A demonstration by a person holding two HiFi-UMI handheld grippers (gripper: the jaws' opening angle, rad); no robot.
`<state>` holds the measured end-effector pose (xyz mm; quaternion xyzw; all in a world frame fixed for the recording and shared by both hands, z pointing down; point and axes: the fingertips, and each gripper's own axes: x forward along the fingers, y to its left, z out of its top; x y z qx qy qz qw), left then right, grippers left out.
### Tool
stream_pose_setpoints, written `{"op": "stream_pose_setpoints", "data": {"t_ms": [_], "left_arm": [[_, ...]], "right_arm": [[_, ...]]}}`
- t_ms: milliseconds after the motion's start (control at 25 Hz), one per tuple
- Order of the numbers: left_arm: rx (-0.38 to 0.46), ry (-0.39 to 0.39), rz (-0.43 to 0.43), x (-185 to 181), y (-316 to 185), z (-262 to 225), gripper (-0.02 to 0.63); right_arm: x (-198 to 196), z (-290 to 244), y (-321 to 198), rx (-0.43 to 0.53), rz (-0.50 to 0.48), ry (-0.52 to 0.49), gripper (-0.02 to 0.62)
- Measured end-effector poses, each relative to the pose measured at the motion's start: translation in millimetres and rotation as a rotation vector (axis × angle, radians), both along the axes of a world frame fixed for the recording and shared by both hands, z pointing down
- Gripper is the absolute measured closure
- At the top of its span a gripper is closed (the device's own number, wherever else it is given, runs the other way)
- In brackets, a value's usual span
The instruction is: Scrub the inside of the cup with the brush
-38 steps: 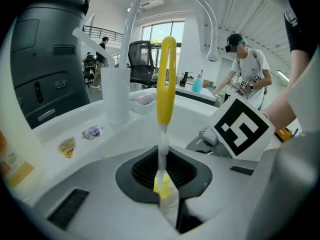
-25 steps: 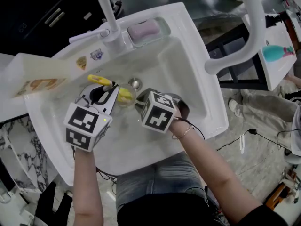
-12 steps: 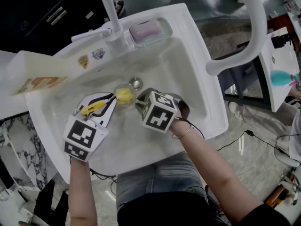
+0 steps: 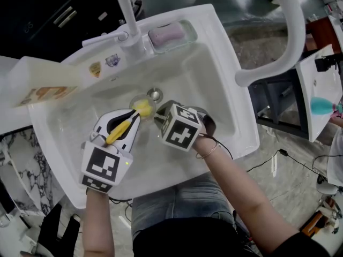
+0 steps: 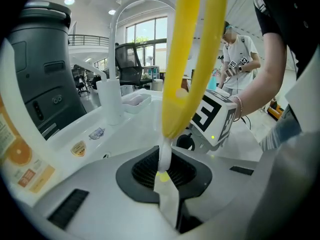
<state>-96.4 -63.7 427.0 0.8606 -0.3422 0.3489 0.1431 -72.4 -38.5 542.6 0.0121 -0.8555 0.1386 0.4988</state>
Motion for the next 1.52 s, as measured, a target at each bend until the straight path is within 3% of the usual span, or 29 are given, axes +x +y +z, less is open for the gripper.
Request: {"op": "stream_pose_setpoints", "data": {"t_ms": [400, 720, 1040, 1280, 1520], "left_arm": [[0.041, 0.092, -0.02, 23.3, -22.4, -17.2, 0.575], [0.091, 0.161, -0.116, 13.2, -61.8, -26.2, 0.586], [0.121, 0.115, -0.145, -8.8, -73.3, -25.3, 0.588], [0.107, 0.069, -0.086, -14.6, -53.5, -23.9, 0.588], [0.094, 0.044, -0.112, -28.4, -39.2, -20.5, 0.589]], "right_arm": [[0.1, 1.4, 0.7, 0.015, -0.017, 0.006, 0.543], [0.8, 1.8, 0.8, 0.011, -0.013, 0.008, 0.543], [1.1, 1.8, 0.0, 0.007, -0.011, 0.003, 0.543], [0.8, 0.9, 0.4, 0.007, -0.014, 0.003, 0.545], [0.3, 2.3, -1.8, 0.01, -0.017, -0.004, 0.545]]}}
